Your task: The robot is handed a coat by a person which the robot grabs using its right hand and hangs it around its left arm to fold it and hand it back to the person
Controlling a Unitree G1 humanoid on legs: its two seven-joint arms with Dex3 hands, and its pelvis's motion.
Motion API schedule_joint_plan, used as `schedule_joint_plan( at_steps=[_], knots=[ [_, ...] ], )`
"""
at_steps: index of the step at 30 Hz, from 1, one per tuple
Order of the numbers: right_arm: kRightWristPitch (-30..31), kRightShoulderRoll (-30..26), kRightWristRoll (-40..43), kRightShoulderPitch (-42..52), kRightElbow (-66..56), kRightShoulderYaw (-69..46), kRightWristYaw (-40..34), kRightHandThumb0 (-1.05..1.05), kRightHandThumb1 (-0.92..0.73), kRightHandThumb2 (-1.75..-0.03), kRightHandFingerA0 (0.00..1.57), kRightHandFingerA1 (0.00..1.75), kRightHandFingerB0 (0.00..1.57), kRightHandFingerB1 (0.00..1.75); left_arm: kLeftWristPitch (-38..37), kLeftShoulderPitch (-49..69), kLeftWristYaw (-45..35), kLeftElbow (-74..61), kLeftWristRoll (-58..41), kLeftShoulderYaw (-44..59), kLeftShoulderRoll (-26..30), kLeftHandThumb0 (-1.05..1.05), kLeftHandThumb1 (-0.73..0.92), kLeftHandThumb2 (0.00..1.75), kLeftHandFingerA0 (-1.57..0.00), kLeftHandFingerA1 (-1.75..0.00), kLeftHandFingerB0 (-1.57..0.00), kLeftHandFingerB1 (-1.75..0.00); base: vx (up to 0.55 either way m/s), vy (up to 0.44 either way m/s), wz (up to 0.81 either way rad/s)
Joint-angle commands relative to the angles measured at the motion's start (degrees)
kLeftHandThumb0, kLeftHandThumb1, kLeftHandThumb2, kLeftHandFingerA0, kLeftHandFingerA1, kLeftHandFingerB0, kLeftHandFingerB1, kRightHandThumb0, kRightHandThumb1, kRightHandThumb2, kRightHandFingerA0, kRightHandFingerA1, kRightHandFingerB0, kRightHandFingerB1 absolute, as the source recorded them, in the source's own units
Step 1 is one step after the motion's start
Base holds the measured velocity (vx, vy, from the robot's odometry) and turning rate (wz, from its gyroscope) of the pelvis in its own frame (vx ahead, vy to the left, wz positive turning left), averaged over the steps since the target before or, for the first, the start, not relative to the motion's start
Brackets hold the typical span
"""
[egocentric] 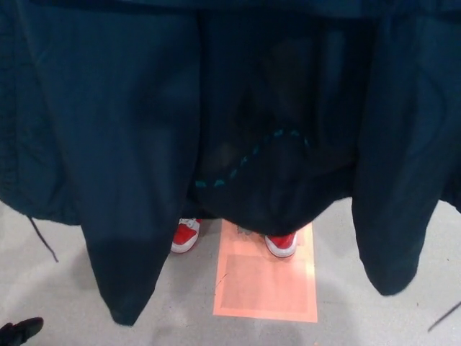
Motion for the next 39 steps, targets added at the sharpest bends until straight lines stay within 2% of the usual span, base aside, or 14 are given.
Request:
schedule_joint_plan(
  at_steps=[1,3,4,6,7,13,16,20,21,22,27,28,35,39],
  knots=[
    [0.5,1.4,-3.8,-2.5,3.1,0.7,-1.6,-0.92,-0.56,-0.93,0.0,0.01,0.0,0.0,-1.3,-0.1,-0.8,0.5,-0.5,0.0,0.9,-0.79,0.91,0.74,-0.23,-0.34,-0.07,-0.23,0.0,0.0,0.0],
    [-0.3,1.6,-4.3,-2.5,3.9,0.9,-1.4,-0.92,-0.56,-0.94,0.0,0.02,0.0,0.0,-1.1,-0.1,-1.3,0.5,-1.0,0.4,0.7,-0.36,0.52,1.1,0.0,-0.47,0.0,-0.48,0.0,0.0,0.0],
    [-0.2,1.7,-4.0,-2.3,4.2,0.5,-1.0,-0.92,-0.54,-0.93,0.0,0.01,0.0,0.0,-1.2,-0.1,-1.7,0.4,-1.2,0.5,0.7,-0.77,0.92,0.72,-0.22,-0.33,-0.08,-0.24,0.0,0.0,0.0],
    [-0.6,2.0,-4.0,-2.1,4.6,0.4,0.2,-0.95,-0.57,-0.97,0.0,0.01,0.0,0.0,-1.5,-0.1,-1.7,0.4,-1.0,0.3,0.8,-0.36,0.52,1.11,-0.01,-0.46,0.0,-0.48,0.0,0.0,0.0],
    [-0.8,2.2,-4.0,-2.0,4.8,0.4,1.6,-0.95,-0.58,-0.97,0.0,0.02,0.0,0.0,-1.6,-0.2,-1.6,0.4,-0.9,0.3,0.8,-0.77,0.92,0.73,-0.26,-0.35,-0.09,-0.24,0.0,0.0,0.0],
    [-0.5,3.9,-3.3,-0.1,5.8,-0.3,7.8,-0.89,-0.66,-0.6,0.0,0.2,0.0,0.11,-1.0,-0.4,-1.6,0.6,-1.5,0.8,0.7,-0.79,0.91,0.73,-0.3,-0.36,-0.12,-0.26,0.0,0.0,0.0],
    [-1.4,4.4,-4.3,0.7,6.3,0.7,9.7,-0.89,-0.55,-0.91,0.06,0.34,0.12,0.37,-0.7,-0.5,-2.0,0.7,-1.9,1.3,0.5,-0.79,0.92,0.69,-0.32,-0.35,-0.15,-0.27,0.0,0.0,0.0],
    [-1.5,4.9,-5.7,2.5,5.8,1.6,6.0,-0.89,-0.7,-0.62,0.65,0.42,0.53,0.37,-0.8,0.0,-1.9,0.6,-1.5,1.1,0.5,-0.79,0.92,0.71,-0.33,-0.35,-0.14,-0.27,0.0,0.0,0.0],
    [-1.4,4.8,-4.8,4.8,3.9,-0.2,-0.7,-0.85,-0.72,-1.12,1.08,0.75,0.92,0.66,-1.4,0.0,-2.0,0.6,-1.3,1.0,0.6,-0.78,0.92,0.72,-0.33,-0.36,-0.14,-0.27,0.0,0.0,0.0],
    [-1.6,4.6,-4.9,6.2,2.4,-0.9,-4.7,-0.66,-0.92,-0.74,0.92,0.54,0.55,0.42,-1.4,-0.1,-2.0,0.7,-1.4,1.1,0.6,-0.8,0.77,1.03,-0.24,-0.46,-0.11,-0.4,0.0,0.0,0.0],
    [-2.7,5.0,-4.6,10.0,-0.3,-2.8,-13.1,-0.43,-0.77,-1.08,0.34,0.54,0.38,0.55,-1.5,0.0,-1.3,0.6,-1.3,1.1,0.6,-0.77,0.92,0.71,-0.31,-0.35,-0.21,-0.3,0.0,0.0,0.0],
    [-3.6,4.8,-4.0,10.7,-0.7,-3.7,-14.2,-0.38,-0.91,-0.67,0.57,0.44,0.57,0.43,-1.3,0.0,-1.1,0.6,-1.4,1.2,0.4,-0.77,0.91,0.71,-0.32,-0.35,-0.22,-0.3,0.0,0.0,0.0],
    [-4.5,5.6,-0.9,14.2,-2.3,-9.9,-19.0,-0.36,-0.91,-0.67,0.85,0.55,0.73,0.55,-1.7,0.5,0.1,0.5,-0.2,0.3,0.6,-0.76,0.92,0.72,-0.38,-0.38,-0.23,-0.3,0.0,0.0,0.0],
    [-5.7,5.4,-1.8,15.3,-2.7,-11.0,-21.9,-0.33,-0.71,-1.1,0.65,0.7,0.56,0.66,-2.3,0.5,0.0,0.7,-0.2,0.3,0.5,-0.75,0.92,0.72,-0.39,-0.38,-0.24,-0.31,0.0,0.0,0.0]
  ],
)
